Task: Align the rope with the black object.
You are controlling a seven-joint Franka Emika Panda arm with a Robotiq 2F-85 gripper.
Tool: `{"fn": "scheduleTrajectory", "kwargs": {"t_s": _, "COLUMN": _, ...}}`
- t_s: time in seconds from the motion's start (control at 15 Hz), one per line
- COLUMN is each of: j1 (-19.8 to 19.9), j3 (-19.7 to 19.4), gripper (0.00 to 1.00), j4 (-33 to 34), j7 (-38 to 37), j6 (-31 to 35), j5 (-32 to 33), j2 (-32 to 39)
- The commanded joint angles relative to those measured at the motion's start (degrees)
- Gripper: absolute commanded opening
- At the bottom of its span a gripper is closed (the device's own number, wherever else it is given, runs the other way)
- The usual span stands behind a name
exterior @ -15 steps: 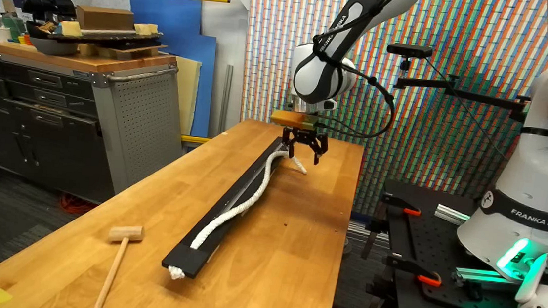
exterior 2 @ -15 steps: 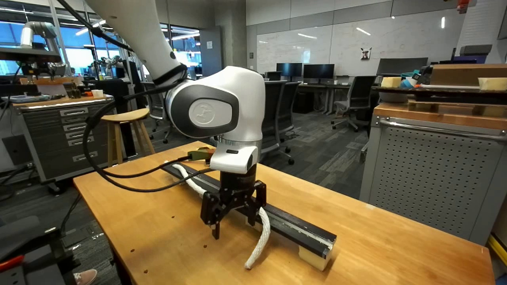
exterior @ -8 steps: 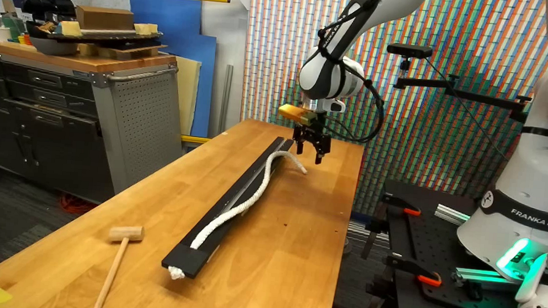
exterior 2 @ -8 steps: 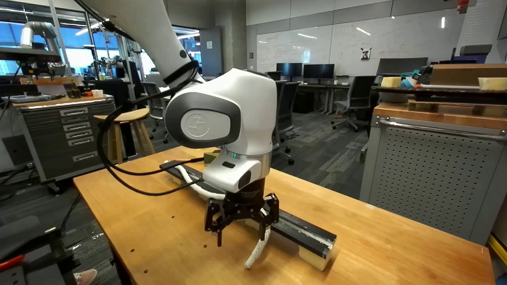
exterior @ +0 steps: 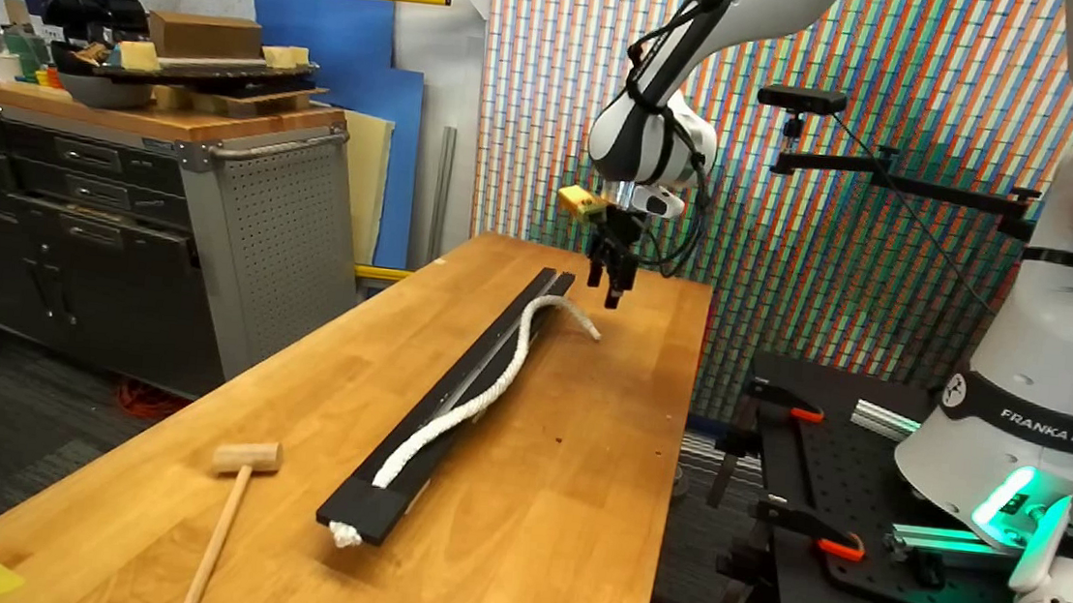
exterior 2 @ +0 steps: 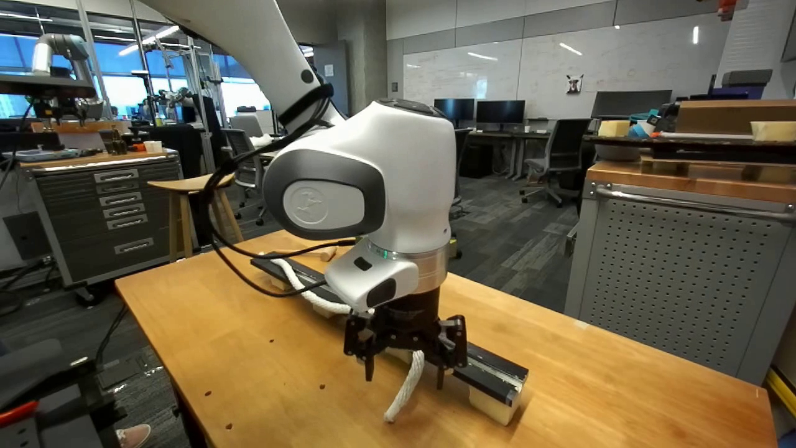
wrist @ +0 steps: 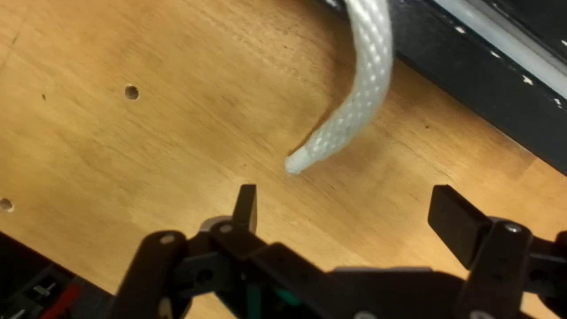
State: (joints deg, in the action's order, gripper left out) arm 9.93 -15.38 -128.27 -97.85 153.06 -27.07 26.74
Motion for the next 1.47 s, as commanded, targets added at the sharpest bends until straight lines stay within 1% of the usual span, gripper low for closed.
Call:
{"fn": "scheduleTrajectory", "kwargs": {"t_s": 0.0, "j1": 1.6, "j3": 2.2, "gripper": 1.00, "j4": 2.6, "j7": -5.7, "j6": 2.4, "j5": -5.6, "j2": 1.8}}
{"fn": "scheduleTrajectory", "kwargs": {"t_s": 0.13, "j1": 0.8, "j3": 2.7, "gripper": 1.00, "j4": 3.4, "j7": -7.9, "j6": 3.1, "j5": -6.6, "j2": 2.5}}
{"fn": "scheduleTrajectory", "kwargs": {"t_s": 0.27, "j1": -0.2, "j3": 2.9, "gripper": 1.00, "j4": 4.4, "j7": -10.5, "j6": 2.8, "j5": -6.1, "j2": 3.2}}
{"fn": "scheduleTrajectory", "kwargs": {"t_s": 0.47, "j1": -0.4, "j3": 4.2, "gripper": 1.00, "j4": 4.7, "j7": -13.3, "j6": 2.9, "j5": -6.2, "j2": 3.7}}
{"fn": "scheduleTrajectory", "kwargs": {"t_s": 0.67, "j1": -1.6, "j3": 3.7, "gripper": 1.00, "j4": 3.3, "j7": -17.8, "j6": 4.1, "j5": -5.5, "j2": 3.8}}
{"fn": "scheduleTrajectory", "kwargs": {"t_s": 0.87, "j1": -1.7, "j3": 3.4, "gripper": 1.00, "j4": 0.8, "j7": -21.2, "j6": 5.9, "j5": -5.7, "j2": 3.1}}
{"fn": "scheduleTrajectory", "kwargs": {"t_s": 0.93, "j1": -0.9, "j3": 4.1, "gripper": 1.00, "j4": 0.2, "j7": -21.2, "j6": 6.7, "j5": -6.4, "j2": 2.9}}
{"fn": "scheduleTrajectory", "kwargs": {"t_s": 1.27, "j1": 0.7, "j3": 4.3, "gripper": 1.00, "j4": -0.1, "j7": -21.6, "j6": 7.4, "j5": -5.9, "j2": 4.0}}
{"fn": "scheduleTrajectory", "kwargs": {"t_s": 1.33, "j1": 1.2, "j3": 4.6, "gripper": 0.93, "j4": 0.3, "j7": -21.0, "j6": 7.2, "j5": -5.8, "j2": 4.4}}
{"fn": "scheduleTrajectory", "kwargs": {"t_s": 1.4, "j1": 1.3, "j3": 4.5, "gripper": 0.75, "j4": 0.6, "j7": -20.9, "j6": 7.1, "j5": -5.6, "j2": 4.7}}
